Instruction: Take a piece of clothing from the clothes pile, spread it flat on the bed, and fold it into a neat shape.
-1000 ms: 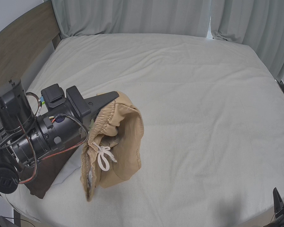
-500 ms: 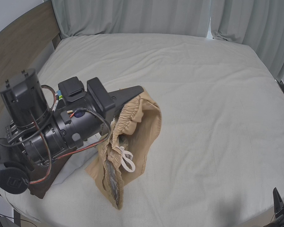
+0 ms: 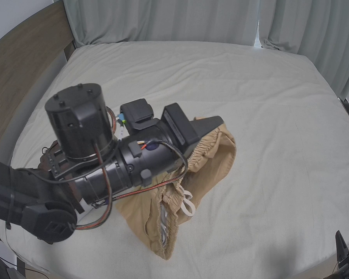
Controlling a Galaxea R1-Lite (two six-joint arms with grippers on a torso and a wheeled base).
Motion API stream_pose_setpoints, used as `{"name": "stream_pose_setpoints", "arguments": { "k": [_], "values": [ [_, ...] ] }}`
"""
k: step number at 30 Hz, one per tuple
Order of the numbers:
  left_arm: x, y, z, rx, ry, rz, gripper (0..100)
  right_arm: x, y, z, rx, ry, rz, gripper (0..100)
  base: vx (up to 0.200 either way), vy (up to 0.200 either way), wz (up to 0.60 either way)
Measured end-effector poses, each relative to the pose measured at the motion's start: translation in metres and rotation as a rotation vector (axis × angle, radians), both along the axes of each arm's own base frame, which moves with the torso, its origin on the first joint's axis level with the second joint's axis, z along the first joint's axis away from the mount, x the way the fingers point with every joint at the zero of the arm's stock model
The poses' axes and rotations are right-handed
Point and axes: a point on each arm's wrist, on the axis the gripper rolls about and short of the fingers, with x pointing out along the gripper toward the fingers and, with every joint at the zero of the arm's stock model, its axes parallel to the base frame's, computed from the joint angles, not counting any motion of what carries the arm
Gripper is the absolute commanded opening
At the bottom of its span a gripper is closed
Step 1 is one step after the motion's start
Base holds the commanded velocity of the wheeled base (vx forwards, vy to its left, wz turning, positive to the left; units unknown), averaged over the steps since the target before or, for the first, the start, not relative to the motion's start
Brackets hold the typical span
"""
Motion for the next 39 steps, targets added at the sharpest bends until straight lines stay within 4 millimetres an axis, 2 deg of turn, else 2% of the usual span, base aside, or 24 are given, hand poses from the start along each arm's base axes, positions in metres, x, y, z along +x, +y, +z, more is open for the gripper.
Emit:
{"name": "stream_pose_setpoints", "arguments": {
  "k": [6, 13, 20, 28, 33, 36, 39],
  "values": [
    [0.006, -0.018, -0.009, -0.013, 0.038, -0.077, 0, 0.000, 0.000, 0.000, -0.001, 0.000, 0.000, 100, 0.000, 0.000, 0.00],
    [0.004, -0.037, -0.008, -0.050, 0.045, -0.150, 0, 0.000, 0.000, 0.000, -0.001, -0.001, 0.000, 100, 0.000, 0.000, 0.00],
    [-0.003, -0.054, 0.011, -0.127, 0.041, -0.218, 0, 0.000, 0.000, 0.000, -0.002, -0.001, 0.001, 100, 0.000, 0.000, 0.00],
    [-0.014, -0.066, 0.042, -0.234, 0.026, -0.278, 0, 0.000, 0.000, 0.000, -0.003, -0.001, 0.000, 100, 0.000, 0.000, 0.00],
    [-0.017, -0.063, 0.062, -0.313, 0.050, -0.286, 0, 0.000, 0.000, 0.000, -0.003, -0.001, 0.000, 100, 0.000, 0.000, 0.00],
    [-0.015, -0.050, 0.073, -0.349, 0.064, -0.272, 0, 0.000, 0.000, 0.000, -0.003, -0.001, 0.000, 100, 0.000, 0.000, 0.00],
    [-0.014, -0.038, 0.072, -0.349, 0.080, -0.249, 0, 0.000, 0.000, 0.000, -0.003, -0.001, 0.000, 100, 0.000, 0.000, 0.00]
  ]
}}
